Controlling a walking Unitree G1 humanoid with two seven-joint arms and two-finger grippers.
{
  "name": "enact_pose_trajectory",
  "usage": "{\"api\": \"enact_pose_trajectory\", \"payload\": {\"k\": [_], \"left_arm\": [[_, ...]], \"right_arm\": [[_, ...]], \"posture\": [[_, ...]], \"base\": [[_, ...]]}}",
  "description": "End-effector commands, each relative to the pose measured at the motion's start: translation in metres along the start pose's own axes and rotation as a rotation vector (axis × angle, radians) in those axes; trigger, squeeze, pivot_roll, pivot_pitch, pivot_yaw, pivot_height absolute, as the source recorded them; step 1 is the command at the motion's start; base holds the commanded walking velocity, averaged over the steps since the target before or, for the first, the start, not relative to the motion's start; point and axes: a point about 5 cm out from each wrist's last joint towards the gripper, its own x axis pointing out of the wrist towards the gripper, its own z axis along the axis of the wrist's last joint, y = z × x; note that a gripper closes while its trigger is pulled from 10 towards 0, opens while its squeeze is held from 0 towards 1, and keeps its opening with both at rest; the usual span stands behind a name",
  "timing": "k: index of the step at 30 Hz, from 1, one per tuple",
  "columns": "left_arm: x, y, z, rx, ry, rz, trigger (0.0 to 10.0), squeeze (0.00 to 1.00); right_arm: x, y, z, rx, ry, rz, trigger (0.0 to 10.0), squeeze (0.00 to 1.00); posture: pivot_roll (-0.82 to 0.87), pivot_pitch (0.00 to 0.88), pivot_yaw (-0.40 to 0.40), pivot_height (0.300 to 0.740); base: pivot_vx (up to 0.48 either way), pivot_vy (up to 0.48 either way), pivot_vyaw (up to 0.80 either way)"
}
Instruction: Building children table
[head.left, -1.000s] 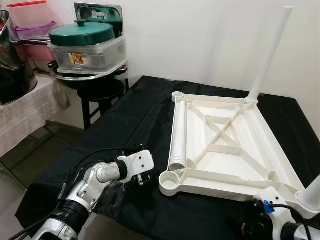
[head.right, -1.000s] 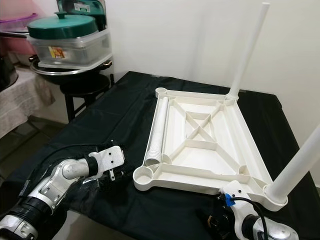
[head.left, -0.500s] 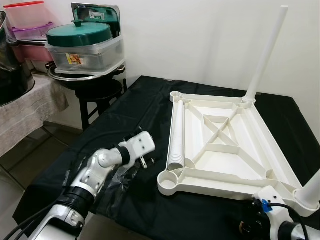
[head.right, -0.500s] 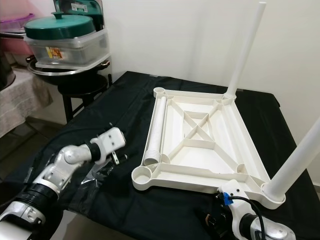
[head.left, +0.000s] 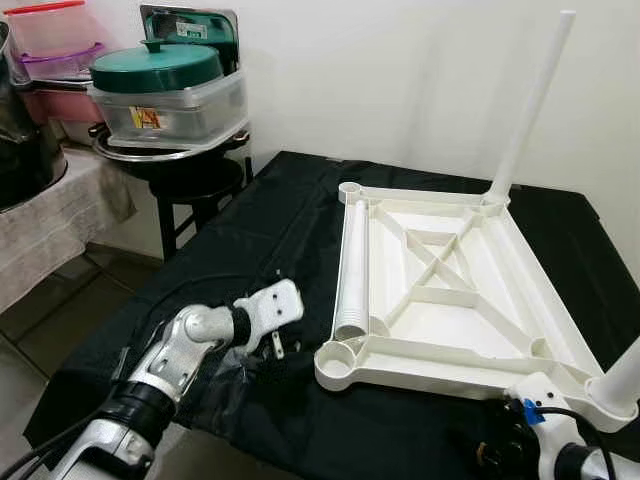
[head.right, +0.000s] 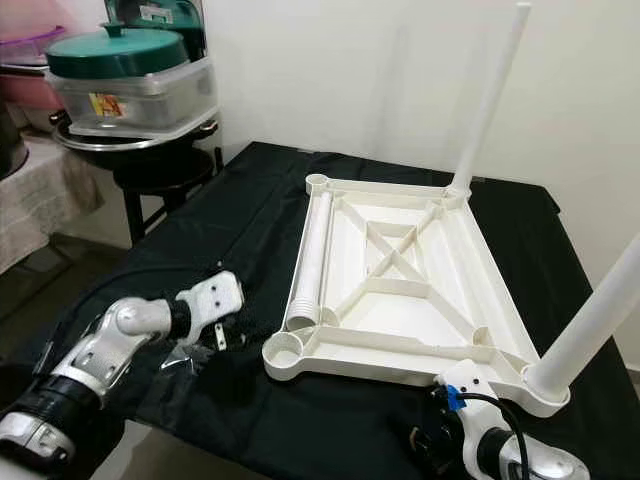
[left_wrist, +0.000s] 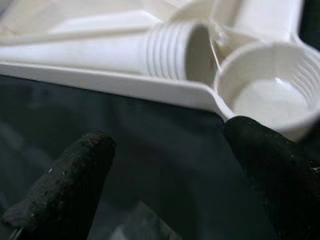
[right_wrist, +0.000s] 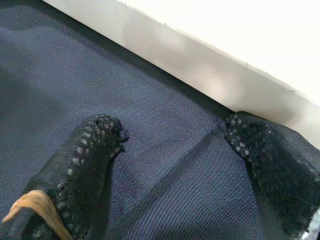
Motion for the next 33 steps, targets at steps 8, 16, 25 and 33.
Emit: {"api": "enact_pose_trajectory", "payload": {"k": [8, 16, 25, 33], "left_arm": [[0.001, 0.001, -0.012, -0.063, 0.111, -0.011, 10.0, 0.00], [0.004, 0.009, -0.004, -0.101, 0.075, 0.054, 10.0, 0.00], [0.004, 0.025, 0.005, -0.262, 0.013, 0.159, 10.0, 0.00], [0.006, 0.030, 0.009, -0.444, 0.000, 0.151, 10.0, 0.00]], "right_arm": [[0.009, 0.005, -0.021, 0.053, 0.086, 0.015, 10.0, 0.00], [0.009, 0.006, -0.023, 0.057, 0.088, 0.015, 10.0, 0.00], [0.013, 0.007, -0.024, 0.048, 0.097, 0.024, 10.0, 0.00], [0.014, 0.009, -0.025, 0.048, 0.097, 0.027, 10.0, 0.00]], "posture": [[-0.05, 0.000, 0.008, 0.740], [-0.04, 0.000, 0.005, 0.740], [-0.04, 0.000, 0.000, 0.740], [-0.04, 0.000, 0.005, 0.740]], "base": [[0.000, 0.000, 0.00], [0.000, 0.000, 0.00], [0.000, 0.000, 0.00], [0.000, 0.000, 0.00]]}}
